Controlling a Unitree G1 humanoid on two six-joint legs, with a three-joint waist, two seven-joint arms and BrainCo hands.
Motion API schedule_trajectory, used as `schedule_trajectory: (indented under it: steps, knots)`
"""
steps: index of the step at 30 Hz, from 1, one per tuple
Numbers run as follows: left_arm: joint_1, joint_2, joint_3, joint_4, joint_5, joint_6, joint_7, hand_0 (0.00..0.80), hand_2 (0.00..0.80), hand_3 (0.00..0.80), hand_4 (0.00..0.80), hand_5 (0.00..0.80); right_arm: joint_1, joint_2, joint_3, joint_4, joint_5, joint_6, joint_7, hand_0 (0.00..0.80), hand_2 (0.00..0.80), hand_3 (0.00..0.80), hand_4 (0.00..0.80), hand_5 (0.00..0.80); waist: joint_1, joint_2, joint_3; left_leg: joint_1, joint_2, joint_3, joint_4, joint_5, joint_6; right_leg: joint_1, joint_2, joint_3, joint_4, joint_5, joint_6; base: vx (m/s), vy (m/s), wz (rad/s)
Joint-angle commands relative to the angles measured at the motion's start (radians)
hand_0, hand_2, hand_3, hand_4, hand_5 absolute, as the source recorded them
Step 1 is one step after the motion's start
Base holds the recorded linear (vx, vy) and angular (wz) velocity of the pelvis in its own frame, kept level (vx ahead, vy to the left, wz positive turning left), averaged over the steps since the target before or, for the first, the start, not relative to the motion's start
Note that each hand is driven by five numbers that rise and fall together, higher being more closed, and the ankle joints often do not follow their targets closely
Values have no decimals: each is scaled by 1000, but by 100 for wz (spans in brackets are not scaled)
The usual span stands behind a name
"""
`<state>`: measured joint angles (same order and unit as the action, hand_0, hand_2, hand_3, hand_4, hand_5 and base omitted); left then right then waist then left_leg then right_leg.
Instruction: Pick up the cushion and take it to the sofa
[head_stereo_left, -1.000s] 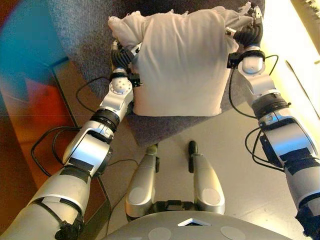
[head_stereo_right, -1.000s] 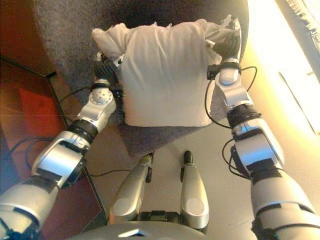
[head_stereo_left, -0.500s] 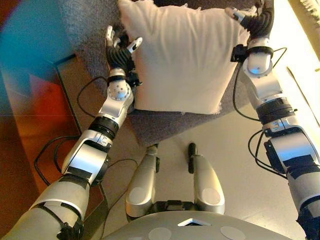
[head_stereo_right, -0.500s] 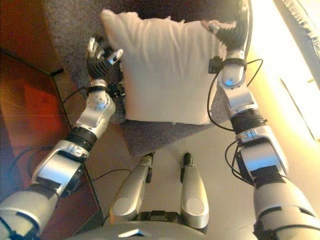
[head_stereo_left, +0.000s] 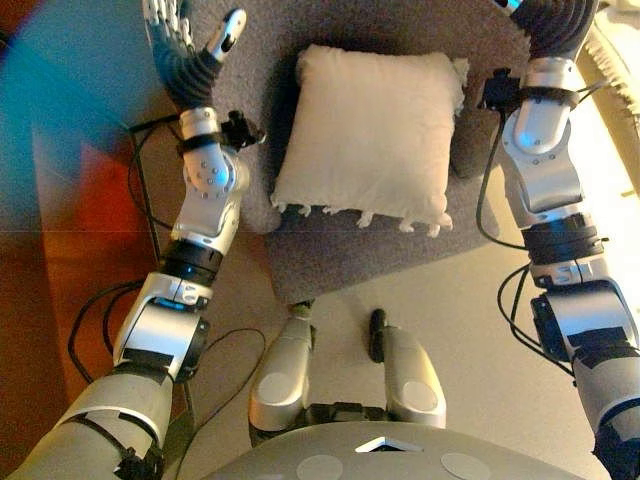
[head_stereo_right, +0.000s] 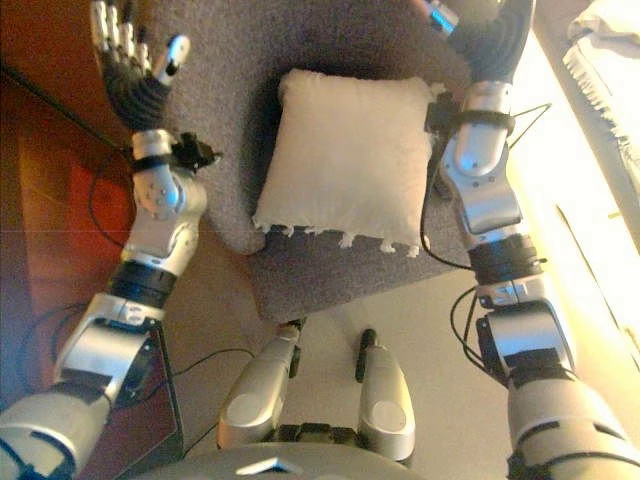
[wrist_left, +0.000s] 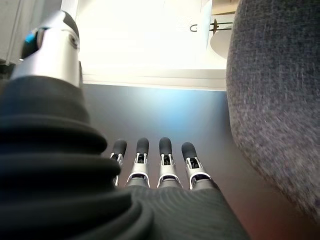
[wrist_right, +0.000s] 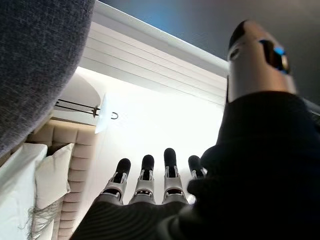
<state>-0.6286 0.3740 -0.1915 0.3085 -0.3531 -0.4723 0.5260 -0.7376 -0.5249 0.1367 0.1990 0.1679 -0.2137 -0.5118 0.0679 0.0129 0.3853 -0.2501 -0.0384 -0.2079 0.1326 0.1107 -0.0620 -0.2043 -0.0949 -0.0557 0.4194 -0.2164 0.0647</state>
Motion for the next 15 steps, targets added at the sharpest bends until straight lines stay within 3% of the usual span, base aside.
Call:
schedule_trajectory:
  steps: [1,5,11,15]
  knots:
    - [94,18,42,-52,38,-25,-36,0,0,0,0,0,121,19,-55,-88,-70,-69,-4,0,0,0,0,0,16,-31,-150,94,-8,13,27,-195,42,55,-19,-16,-82,17,18,54,-54,19]
    - [238,-3,98,-138,23,-41,-80,0,0,0,0,0,291,59,-101,-184,-119,-122,53,0,0,0,0,0,20,-38,-174,133,-2,20,-1,-188,42,121,-11,-31,-141,27,14,25,-45,9]
    - [512,-10,179,-285,31,-11,-155,0,0,0,0,0,585,57,-169,-314,-82,-145,160,0,0,0,0,0,26,-45,-200,184,10,28,-46,-171,45,197,12,-34,-210,42,4,-94,-52,10]
    - [641,-9,201,-237,-43,55,-241,0,0,0,0,0,705,118,-166,-286,-29,-112,224,0,0,0,0,0,19,-45,-217,212,20,41,-88,-145,44,235,29,-31,-251,58,-1,-217,-50,6]
